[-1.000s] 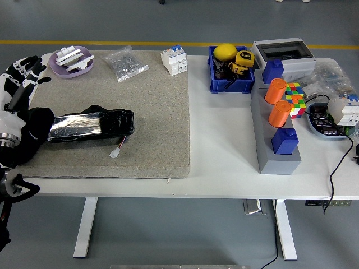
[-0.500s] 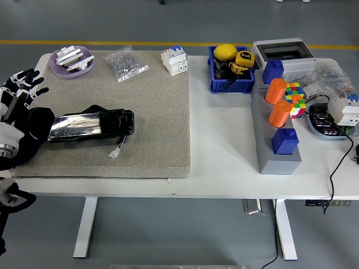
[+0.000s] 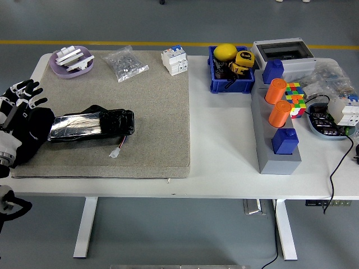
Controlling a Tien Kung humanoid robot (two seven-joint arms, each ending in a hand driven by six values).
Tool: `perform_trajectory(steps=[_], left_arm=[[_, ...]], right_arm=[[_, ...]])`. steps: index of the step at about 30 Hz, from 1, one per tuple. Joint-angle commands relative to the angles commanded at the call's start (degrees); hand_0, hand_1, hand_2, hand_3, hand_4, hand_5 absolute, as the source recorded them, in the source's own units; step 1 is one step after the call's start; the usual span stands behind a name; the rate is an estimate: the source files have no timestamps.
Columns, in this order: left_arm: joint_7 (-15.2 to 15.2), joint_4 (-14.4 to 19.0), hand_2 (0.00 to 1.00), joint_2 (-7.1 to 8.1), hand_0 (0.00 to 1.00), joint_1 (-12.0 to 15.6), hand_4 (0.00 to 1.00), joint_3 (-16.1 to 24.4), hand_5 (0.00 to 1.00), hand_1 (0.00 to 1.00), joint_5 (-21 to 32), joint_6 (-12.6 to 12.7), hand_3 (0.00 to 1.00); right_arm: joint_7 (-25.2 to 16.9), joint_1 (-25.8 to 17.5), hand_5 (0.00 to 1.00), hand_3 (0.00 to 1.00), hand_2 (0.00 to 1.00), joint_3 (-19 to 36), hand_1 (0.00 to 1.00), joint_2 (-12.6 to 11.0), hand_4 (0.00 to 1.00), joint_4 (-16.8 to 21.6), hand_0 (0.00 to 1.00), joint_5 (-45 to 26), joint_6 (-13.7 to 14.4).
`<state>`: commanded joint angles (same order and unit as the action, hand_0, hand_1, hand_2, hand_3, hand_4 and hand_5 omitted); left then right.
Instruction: Pick the rag up,wipe the panel,place it on the desk
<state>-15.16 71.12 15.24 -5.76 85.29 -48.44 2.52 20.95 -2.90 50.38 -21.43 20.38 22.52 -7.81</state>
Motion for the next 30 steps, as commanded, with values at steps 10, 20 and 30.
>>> perform_trajectory(steps=[10, 20, 30], left_arm=[[0.16, -0.23, 0.673, 0.31, 0.556, 2.1, 0.841, 0.32, 0.337, 0.695, -0.24, 0.09, 0.589], [0.33, -0.45, 0.674, 0.81, 0.567, 2.2, 0.841, 0.05, 0.328, 0.696, -0.49, 0.17, 0.59], [0.75, -1.55, 0.677, 2.11, 0.569, 1.54, 0.845, -1.08, 0.327, 0.696, -1.3, 0.3, 0.594]], right_arm=[[0.08, -0.43, 0.998, 0.775, 0.755, -1.85, 0.703, -0.46, 0.998, -0.49, 0.896, -0.8, 0.16], [0.17, -0.16, 0.998, 0.775, 0.755, -3.16, 0.703, -1.24, 0.998, -0.42, 0.896, -1.22, 0.2], [0.19, -0.77, 0.998, 0.775, 0.755, -2.94, 0.704, -1.15, 0.998, -0.33, 0.897, -1.27, 0.26]])
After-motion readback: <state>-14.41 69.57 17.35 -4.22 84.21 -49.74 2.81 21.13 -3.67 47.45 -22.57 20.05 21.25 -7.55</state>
